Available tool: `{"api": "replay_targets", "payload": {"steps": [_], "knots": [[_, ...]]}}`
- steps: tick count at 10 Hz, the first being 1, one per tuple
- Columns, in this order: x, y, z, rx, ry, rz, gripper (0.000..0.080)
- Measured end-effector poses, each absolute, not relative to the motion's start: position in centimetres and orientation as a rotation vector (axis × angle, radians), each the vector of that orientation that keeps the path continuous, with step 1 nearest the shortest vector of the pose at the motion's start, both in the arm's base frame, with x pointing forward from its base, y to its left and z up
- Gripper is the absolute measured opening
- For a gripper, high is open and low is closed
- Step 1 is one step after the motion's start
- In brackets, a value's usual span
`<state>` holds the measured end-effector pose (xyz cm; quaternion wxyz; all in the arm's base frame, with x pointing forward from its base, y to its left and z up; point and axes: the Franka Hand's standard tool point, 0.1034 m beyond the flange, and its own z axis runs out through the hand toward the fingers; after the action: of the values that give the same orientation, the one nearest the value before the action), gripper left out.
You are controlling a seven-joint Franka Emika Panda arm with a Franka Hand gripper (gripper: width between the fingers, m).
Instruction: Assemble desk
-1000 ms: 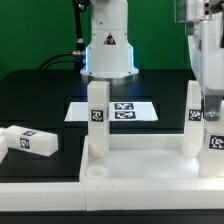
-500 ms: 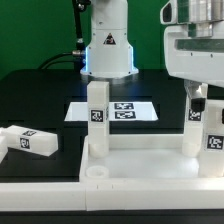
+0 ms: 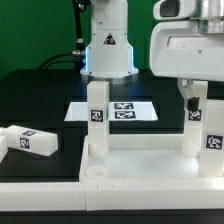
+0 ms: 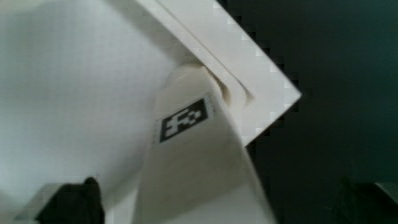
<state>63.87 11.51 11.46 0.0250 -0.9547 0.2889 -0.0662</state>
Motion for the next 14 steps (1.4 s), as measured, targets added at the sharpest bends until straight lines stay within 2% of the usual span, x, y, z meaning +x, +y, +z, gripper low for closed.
{"api": "replay_targets", "payload": {"steps": [1, 4, 5, 6, 7, 10, 12, 14], "knots": [[63.94, 10.82, 11.32, -3.038, 0.607, -0.208, 0.0649], [63.93, 10.58, 11.19, -3.041, 0.619, -0.207, 0.0622], [63.93, 10.57, 11.19, -3.041, 0.618, -0.207, 0.0436], [63.93, 10.60, 11.19, -3.025, 0.676, -0.205, 0.0436], [63.93, 10.61, 11.18, -2.996, 0.778, -0.203, 0.0283], [63.85, 10.35, 11.21, -2.777, 1.328, -0.192, 0.0284], [63.64, 10.67, 11.16, -2.402, 1.855, -0.120, 0.0284], [63.70, 10.34, 11.24, -2.221, 2.049, -0.072, 0.0285]]}}
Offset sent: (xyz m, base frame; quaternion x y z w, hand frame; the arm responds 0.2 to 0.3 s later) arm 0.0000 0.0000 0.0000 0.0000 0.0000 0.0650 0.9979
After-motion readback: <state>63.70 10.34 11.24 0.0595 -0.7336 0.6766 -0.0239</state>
